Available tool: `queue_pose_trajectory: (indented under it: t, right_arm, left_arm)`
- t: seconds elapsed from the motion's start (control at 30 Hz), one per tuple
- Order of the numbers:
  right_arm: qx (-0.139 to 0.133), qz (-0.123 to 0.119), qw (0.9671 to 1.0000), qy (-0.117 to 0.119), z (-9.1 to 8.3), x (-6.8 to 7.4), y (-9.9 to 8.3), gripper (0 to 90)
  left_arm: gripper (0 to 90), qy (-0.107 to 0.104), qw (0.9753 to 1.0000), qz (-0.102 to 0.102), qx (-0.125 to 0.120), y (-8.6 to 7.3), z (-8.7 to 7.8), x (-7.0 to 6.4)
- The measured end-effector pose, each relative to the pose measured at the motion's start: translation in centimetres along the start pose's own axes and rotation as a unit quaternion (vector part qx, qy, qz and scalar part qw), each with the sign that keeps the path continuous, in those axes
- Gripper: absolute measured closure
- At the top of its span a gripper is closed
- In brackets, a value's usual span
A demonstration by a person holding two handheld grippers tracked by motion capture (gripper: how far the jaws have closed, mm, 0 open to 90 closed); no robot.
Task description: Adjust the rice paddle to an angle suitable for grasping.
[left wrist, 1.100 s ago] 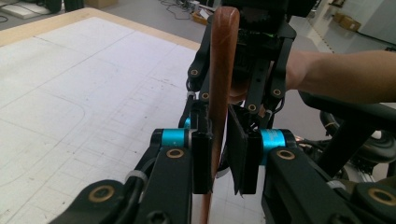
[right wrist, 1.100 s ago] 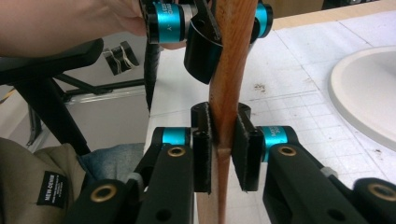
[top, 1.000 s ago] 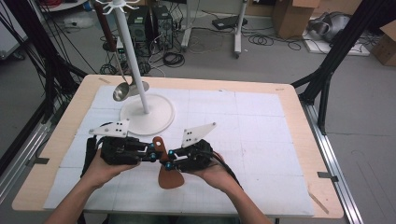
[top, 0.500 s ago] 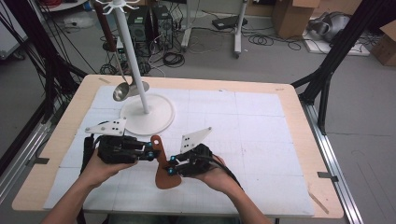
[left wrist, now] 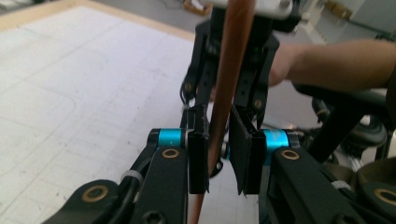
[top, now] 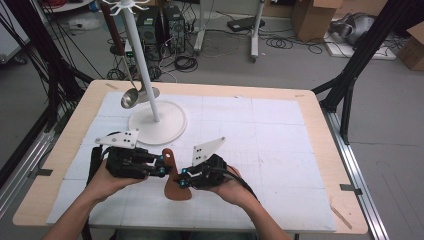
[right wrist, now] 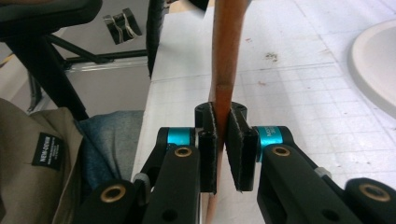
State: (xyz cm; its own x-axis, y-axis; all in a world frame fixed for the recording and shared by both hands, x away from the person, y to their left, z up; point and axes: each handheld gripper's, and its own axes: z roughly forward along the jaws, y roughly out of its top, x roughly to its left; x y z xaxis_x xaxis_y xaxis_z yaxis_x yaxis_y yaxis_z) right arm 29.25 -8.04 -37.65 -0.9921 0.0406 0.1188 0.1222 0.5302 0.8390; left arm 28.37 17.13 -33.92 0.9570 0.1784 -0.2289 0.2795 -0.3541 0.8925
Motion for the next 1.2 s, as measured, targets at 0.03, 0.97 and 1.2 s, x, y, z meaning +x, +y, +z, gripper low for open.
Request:
queue_pose_trajectory:
  t: [0.03, 0.97, 1.2]
  right_arm:
    - [-0.003, -0.004, 1.0000, 0.000, 0.0, -0.1, 0.0, 83.8]
    - [-0.018, 0.009, 0.9998, 0.009, -0.4, -0.1, 0.2, 76.2]
    - [-0.029, 0.022, 0.9993, -0.006, -1.4, -0.3, -0.2, 64.9]
  left_arm:
    - [75.9, -0.001, 1.0000, 0.003, 0.006, 0.0, 0.1, 0.0]
    - [81.8, 0.012, 0.9999, 0.008, 0.005, 0.4, -0.1, 0.2]
    - [81.8, 0.033, 0.9994, 0.010, -0.005, 1.6, -1.3, 0.7]
